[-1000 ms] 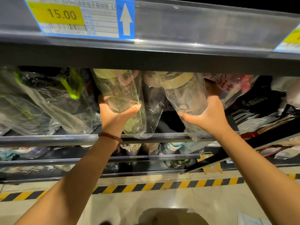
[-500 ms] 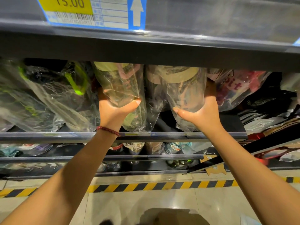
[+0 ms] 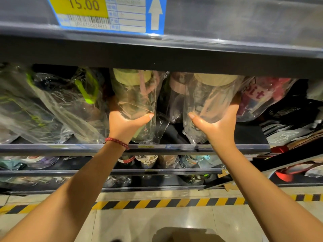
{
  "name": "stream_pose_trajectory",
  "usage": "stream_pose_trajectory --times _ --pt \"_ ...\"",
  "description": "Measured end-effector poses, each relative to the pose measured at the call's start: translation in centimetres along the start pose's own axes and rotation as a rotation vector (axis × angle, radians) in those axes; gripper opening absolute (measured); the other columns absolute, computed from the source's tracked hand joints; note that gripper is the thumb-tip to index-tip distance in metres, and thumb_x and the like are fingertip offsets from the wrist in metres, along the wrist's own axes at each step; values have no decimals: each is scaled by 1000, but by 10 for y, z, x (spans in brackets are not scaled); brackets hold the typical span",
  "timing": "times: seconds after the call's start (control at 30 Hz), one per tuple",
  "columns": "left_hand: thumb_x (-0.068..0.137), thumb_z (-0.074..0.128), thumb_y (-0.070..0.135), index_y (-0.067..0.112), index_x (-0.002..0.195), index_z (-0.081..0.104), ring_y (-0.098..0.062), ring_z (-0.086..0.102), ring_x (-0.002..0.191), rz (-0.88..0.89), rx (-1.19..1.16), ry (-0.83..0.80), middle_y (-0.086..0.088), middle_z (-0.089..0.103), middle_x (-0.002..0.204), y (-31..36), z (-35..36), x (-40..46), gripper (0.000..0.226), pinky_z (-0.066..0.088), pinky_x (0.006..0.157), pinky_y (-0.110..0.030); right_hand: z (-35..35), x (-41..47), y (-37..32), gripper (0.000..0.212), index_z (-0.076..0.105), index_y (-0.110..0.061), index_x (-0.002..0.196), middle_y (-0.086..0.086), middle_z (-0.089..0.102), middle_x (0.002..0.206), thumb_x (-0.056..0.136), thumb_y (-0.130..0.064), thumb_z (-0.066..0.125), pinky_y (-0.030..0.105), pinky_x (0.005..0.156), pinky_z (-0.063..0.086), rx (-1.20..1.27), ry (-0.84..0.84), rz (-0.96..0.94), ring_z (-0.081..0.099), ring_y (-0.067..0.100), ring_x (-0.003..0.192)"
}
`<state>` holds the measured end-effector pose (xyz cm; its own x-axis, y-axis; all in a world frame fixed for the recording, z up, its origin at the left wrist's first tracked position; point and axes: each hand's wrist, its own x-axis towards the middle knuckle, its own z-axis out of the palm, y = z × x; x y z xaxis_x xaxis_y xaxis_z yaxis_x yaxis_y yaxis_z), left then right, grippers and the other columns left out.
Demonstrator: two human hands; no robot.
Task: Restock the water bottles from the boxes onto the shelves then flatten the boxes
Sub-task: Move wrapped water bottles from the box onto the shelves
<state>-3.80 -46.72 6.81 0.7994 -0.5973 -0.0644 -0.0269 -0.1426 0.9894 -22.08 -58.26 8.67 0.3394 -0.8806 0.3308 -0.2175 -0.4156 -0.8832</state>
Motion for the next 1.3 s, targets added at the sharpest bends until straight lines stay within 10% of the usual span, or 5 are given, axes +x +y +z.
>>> stream_pose_trajectory --times 0.13,0.43,0.73,1.13,1.3 --pt "63 85 9 20 81 57 10 62 70 28 12 23 7 62 81 -1 3 -3 35 47 63 -4 8 -4 5 67 25 -5 93 -13 27 86 64 -7 85 -4 73 33 31 52 -45 33 -7 71" --pt "59 88 18 13 98 56 3 58 83 44 81 13 6 61 90 -5 3 -5 51 44 62 0 32 -17 2 66 29 -34 98 -27 31 105 68 -13 83 -7 83 27 175 73 24 34 -35 94" --pt "60 88 20 18 107 37 12 42 80 5 141 21 19 42 90 2 -1 -13 69 36 56 6 34 -22 8 72 24 -11 107 -22 29 99 67 -7 84 -7 78 28 114 31 23 33 -35 89" --pt "61 87 29 19 110 32 -10 40 101 -56 203 71 5 39 108 3 -3 -21 75 32 86 -17 30 -24 17 78 22 -22 109 -25 34 105 65 -15 86 -4 82 30 25 -84 71 39 -27 98" --pt "61 87 29 20 103 32 -3 44 86 -49 141 100 17 38 90 2 0 -21 70 32 66 -4 38 -26 14 70 28 -21 105 -20 41 105 66 -22 86 0 83 36 46 -107 98 45 -19 97"
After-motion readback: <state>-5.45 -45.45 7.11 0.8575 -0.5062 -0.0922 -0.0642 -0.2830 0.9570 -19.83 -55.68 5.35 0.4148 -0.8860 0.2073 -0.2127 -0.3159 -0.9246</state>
